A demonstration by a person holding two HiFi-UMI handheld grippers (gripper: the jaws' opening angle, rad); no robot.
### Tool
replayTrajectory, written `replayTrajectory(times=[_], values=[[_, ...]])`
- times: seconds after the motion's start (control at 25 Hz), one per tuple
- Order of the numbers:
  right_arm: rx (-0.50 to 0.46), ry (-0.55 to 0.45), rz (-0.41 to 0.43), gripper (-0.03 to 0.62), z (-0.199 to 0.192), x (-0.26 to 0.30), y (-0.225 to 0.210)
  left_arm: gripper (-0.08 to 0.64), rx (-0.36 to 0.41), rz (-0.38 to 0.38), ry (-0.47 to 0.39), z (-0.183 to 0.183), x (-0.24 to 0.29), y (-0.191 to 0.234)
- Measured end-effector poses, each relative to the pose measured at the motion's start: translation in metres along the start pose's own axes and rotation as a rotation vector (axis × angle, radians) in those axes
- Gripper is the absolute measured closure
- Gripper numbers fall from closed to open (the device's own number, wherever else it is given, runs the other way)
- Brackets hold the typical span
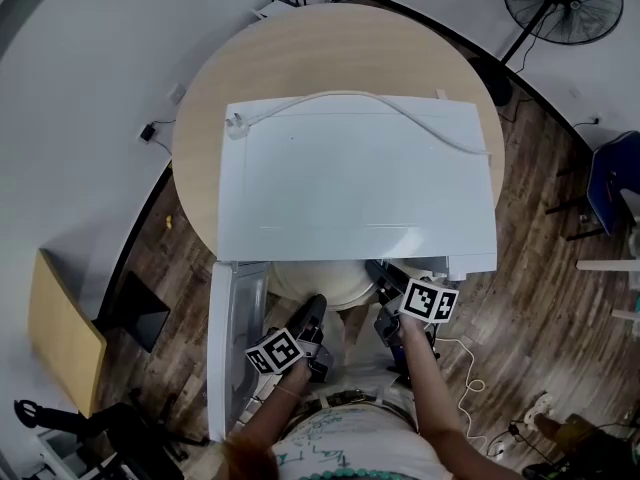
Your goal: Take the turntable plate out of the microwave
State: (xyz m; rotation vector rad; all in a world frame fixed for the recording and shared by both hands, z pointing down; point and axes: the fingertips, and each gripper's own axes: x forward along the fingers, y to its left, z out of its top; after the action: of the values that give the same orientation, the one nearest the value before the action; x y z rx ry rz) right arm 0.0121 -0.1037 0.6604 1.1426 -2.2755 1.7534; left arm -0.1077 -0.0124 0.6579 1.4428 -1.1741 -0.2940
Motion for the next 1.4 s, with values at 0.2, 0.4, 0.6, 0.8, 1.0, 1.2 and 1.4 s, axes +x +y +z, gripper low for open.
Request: replayTrajectory(times=[0.2, 0.4, 0.6, 0.8, 1.0, 1.2, 1.4], values=[[0.035, -0.01, -0.005, 0.505, 0.002, -0.005, -0.004, 0.31, 0.206, 0.105, -0.016, 0.017, 0.003, 0.008], [0.043, -0.009, -0.01, 0.505, 0.002, -0.007, -0.006, 0.29, 0.243, 0.165, -0.115, 0.06, 0.011, 0.018], [0.045, -0.003, -0.006, 0.505, 0.002, -0.007, -0.005, 0.29, 0.225, 0.161, -0.19, 0.087, 0.024, 0.016], [0.053, 0.003, -0.002, 0.505, 0.002, -0.007, -0.005, 0.305, 0.154, 0.157, -0.212, 0.096, 0.034, 0.016], [-0.034, 0.004, -0.049, 0.485, 0.006, -0.008, -0.007, 0.385, 0.126, 0.177, -0.204, 0.094, 0.032, 0.02], [-0.133, -0.012, -0.132, 0.44, 0.015, -0.008, -0.011, 0.391, 0.129, 0.173, -0.201, 0.093, 0.031, 0.02], [-0.123, -0.049, -0.136, 0.475, 0.017, -0.009, -0.008, 0.4, 0.097, 0.16, -0.211, 0.088, 0.026, 0.02]])
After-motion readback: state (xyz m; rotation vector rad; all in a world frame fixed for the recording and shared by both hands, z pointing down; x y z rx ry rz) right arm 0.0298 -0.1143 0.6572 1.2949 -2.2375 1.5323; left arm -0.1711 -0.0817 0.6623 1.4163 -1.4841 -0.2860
